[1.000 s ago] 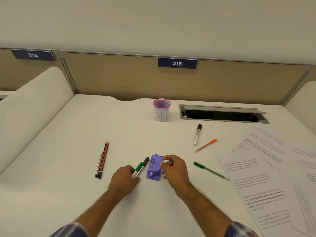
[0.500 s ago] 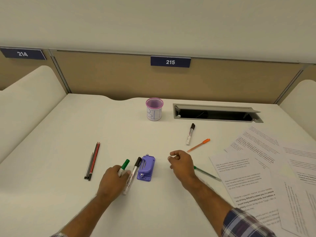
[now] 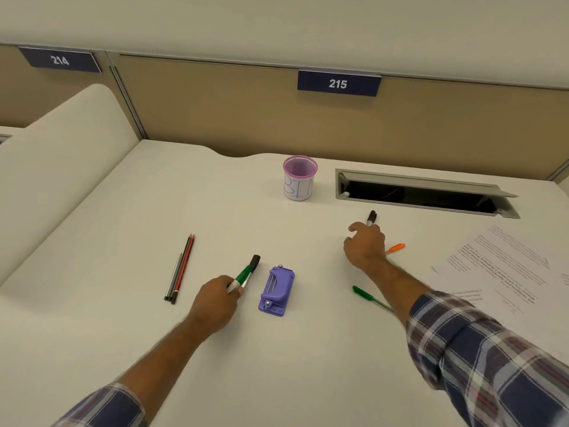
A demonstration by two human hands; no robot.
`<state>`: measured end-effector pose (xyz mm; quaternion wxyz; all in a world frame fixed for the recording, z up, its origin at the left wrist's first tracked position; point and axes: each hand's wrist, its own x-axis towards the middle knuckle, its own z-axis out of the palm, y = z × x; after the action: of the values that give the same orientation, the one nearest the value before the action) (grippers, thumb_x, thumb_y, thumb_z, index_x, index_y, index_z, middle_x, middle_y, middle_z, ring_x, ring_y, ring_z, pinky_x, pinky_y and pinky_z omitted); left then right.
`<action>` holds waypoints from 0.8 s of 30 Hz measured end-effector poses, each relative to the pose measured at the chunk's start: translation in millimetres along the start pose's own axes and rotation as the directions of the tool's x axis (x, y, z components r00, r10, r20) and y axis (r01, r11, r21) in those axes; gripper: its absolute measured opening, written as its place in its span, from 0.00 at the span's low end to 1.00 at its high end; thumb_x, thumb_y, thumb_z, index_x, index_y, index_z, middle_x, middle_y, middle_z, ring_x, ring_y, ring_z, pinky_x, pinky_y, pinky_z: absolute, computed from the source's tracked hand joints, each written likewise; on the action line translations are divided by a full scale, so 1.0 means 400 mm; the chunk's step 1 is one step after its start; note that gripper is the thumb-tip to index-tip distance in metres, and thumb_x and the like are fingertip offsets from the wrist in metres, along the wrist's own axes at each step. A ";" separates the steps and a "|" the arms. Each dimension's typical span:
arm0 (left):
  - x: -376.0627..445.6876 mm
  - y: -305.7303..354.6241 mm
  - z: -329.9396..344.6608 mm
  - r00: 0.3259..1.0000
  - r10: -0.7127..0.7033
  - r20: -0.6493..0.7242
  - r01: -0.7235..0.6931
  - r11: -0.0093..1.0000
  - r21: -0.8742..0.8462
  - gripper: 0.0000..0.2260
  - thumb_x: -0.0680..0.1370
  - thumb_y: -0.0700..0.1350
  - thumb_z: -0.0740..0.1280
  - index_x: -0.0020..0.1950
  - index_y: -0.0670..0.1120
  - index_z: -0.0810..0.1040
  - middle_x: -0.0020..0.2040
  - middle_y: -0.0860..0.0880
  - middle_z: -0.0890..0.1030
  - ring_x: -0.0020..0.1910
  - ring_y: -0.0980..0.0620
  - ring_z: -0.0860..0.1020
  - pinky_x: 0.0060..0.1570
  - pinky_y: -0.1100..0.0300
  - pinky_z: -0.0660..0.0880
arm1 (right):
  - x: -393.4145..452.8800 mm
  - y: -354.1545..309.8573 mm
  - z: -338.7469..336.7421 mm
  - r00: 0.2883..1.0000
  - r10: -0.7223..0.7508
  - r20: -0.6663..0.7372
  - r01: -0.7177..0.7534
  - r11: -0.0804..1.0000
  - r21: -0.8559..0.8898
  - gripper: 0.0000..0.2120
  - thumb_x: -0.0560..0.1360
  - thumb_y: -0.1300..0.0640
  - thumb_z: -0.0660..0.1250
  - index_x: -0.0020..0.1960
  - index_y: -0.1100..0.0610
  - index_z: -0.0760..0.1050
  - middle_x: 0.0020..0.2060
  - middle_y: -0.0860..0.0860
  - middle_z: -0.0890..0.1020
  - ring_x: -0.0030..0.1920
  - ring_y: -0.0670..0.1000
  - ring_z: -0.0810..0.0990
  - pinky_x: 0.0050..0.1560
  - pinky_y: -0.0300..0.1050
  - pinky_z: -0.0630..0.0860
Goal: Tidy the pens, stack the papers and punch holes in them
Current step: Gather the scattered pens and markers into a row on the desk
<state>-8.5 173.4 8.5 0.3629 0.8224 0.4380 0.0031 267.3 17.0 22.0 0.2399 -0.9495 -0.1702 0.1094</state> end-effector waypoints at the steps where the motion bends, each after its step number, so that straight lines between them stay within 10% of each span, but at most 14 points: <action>1: -0.003 0.000 -0.001 1.000 -0.009 0.010 0.010 0.998 -0.066 0.10 0.81 0.45 0.63 0.40 0.47 0.74 0.34 0.50 0.76 0.34 0.49 0.73 0.33 0.58 0.70 | 0.006 0.004 -0.001 1.000 0.003 0.016 -0.002 0.998 -0.060 0.18 0.79 0.58 0.62 0.68 0.57 0.73 0.67 0.62 0.70 0.65 0.61 0.72 0.63 0.51 0.74; 9: -0.005 0.016 -0.023 0.982 -0.090 0.167 0.156 0.884 -0.440 0.11 0.84 0.45 0.59 0.54 0.40 0.77 0.45 0.44 0.80 0.40 0.49 0.76 0.38 0.59 0.74 | 0.019 0.012 0.029 0.995 0.084 -0.047 -0.090 0.987 -0.135 0.13 0.78 0.62 0.63 0.61 0.65 0.76 0.58 0.60 0.80 0.55 0.56 0.79 0.57 0.45 0.78; 17: -0.005 0.034 -0.040 0.980 -0.096 0.177 0.181 0.803 -0.568 0.09 0.84 0.42 0.58 0.62 0.43 0.73 0.51 0.45 0.82 0.44 0.49 0.79 0.39 0.57 0.76 | -0.098 -0.063 0.031 0.982 0.173 -0.080 -0.107 0.847 0.521 0.20 0.71 0.68 0.69 0.62 0.60 0.73 0.52 0.61 0.81 0.49 0.60 0.81 0.50 0.50 0.78; 24: -0.029 0.083 -0.061 0.960 -0.130 0.249 0.271 0.669 -0.692 0.15 0.79 0.34 0.57 0.64 0.39 0.71 0.49 0.41 0.77 0.44 0.46 0.75 0.38 0.52 0.75 | -0.323 -0.224 0.069 0.961 -0.146 0.235 -0.073 0.686 0.724 0.28 0.70 0.72 0.67 0.66 0.52 0.71 0.38 0.52 0.75 0.32 0.49 0.78 0.36 0.47 0.80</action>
<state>0.3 167.6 50.3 0.6916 0.5576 0.4551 0.0606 116.2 54.2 58.5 0.5723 -0.7483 -0.1635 0.2930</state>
